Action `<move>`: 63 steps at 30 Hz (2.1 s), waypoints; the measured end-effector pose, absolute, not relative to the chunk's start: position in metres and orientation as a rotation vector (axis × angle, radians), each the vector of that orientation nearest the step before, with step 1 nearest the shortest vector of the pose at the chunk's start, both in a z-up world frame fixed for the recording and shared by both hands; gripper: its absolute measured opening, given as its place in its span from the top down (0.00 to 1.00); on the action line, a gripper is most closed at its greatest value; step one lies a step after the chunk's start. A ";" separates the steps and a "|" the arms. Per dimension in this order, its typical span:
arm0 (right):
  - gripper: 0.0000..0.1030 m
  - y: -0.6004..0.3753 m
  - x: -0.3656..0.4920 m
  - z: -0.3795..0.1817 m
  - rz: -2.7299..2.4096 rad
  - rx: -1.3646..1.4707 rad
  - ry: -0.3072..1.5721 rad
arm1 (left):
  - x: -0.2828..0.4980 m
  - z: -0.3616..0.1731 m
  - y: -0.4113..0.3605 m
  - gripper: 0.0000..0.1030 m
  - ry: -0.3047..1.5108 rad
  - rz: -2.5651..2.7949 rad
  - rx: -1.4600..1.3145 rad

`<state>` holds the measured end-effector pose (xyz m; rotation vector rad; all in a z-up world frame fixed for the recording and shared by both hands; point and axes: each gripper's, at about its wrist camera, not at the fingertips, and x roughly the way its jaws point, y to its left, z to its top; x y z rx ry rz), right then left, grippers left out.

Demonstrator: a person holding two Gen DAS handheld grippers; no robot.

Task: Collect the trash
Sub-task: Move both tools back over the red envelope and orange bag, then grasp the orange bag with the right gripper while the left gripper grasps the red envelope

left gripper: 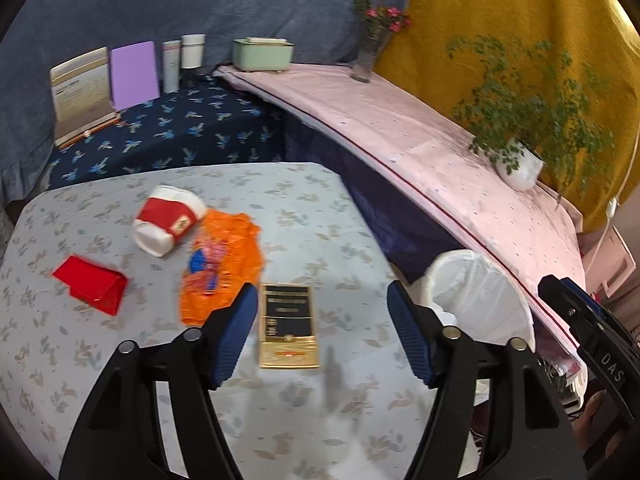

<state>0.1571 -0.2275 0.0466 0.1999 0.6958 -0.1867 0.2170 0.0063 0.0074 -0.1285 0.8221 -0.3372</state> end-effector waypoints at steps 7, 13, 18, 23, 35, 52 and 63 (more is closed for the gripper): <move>0.54 -0.183 0.172 0.040 -0.117 0.175 0.722 | 0.220 0.003 0.064 0.31 0.809 -0.224 -0.134; 0.54 -0.142 0.186 0.029 -0.057 0.159 0.754 | 0.226 -0.008 0.114 0.23 0.820 -0.105 -0.147; 0.54 -0.107 0.202 0.016 -0.009 0.129 0.790 | 0.233 -0.019 0.149 0.19 0.838 -0.036 -0.173; 0.54 -0.075 0.221 -0.002 0.034 0.105 0.829 | 0.245 -0.032 0.175 0.17 0.867 0.019 -0.196; 0.54 -0.033 0.273 -0.052 0.073 0.102 0.921 | 0.289 -0.069 0.217 0.17 0.977 0.085 -0.347; 0.76 -0.023 0.304 -0.100 0.076 0.092 1.007 | 0.303 -0.090 0.208 0.91 1.031 -0.004 -0.379; 0.83 -0.036 0.286 -0.056 0.072 0.124 0.910 | 0.286 -0.057 0.192 0.99 0.979 -0.061 -0.367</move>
